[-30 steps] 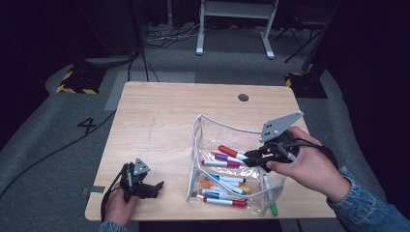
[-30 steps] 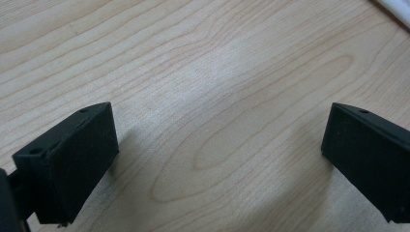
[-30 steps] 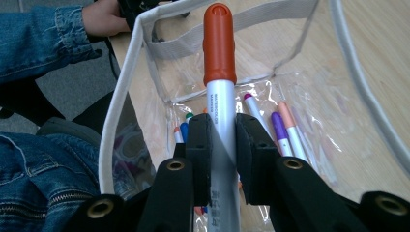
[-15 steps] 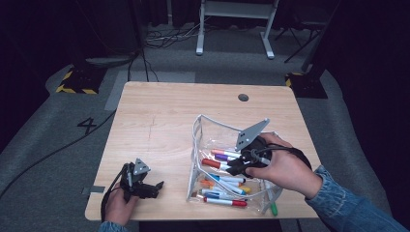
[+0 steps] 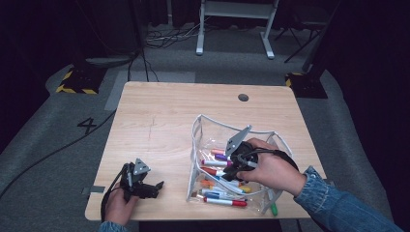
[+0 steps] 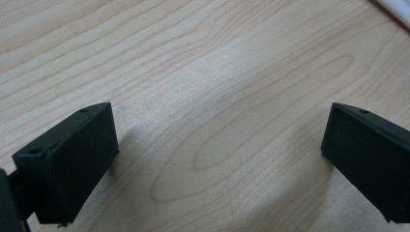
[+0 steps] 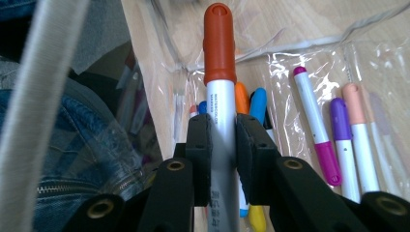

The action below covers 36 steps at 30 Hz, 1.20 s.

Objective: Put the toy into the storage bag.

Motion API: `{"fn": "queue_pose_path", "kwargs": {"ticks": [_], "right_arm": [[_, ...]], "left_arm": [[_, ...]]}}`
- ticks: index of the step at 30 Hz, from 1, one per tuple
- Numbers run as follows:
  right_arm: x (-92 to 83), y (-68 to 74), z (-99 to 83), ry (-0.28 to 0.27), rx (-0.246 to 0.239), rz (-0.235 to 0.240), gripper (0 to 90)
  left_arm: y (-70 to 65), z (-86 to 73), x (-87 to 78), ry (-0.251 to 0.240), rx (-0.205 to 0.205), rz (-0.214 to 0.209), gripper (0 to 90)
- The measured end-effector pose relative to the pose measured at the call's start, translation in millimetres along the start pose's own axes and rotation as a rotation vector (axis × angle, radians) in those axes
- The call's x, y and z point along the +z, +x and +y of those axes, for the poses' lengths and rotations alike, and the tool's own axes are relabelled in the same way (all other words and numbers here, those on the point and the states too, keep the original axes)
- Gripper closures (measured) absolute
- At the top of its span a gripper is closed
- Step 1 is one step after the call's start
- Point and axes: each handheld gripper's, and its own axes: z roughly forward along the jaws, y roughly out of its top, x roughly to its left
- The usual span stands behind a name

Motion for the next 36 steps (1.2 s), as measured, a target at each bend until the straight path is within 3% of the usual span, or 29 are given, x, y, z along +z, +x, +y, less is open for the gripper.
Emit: {"fn": "queue_pose_path", "kwargs": {"ticks": [14,26,29,32,36], "right_arm": [[32.5,-6.0,-3.3,0.126,0.011,0.029,76.7],[47.0,-7.1,-2.8,0.191,-0.012,0.028,75.6],[43.7,-9.5,-3.1,0.130,-0.030,-0.032,59.1],[29.7,-12.1,-1.9,0.055,-0.028,-0.091,52.2],[5.5,-11.6,-2.3,-0.069,0.006,-0.127,47.2]], "left_arm": [[0.0,0.0,0.0,0.000,0.000,0.000,0.0],[0.0,0.0,0.0,0.000,0.000,0.000,0.0],[0.0,0.0,0.0,0.000,0.000,0.000,0.0],[0.1,0.0,0.0,0.000,0.002,0.001,0.0],[-0.1,0.0,0.1,-0.002,-0.002,0.000,0.0]]}}
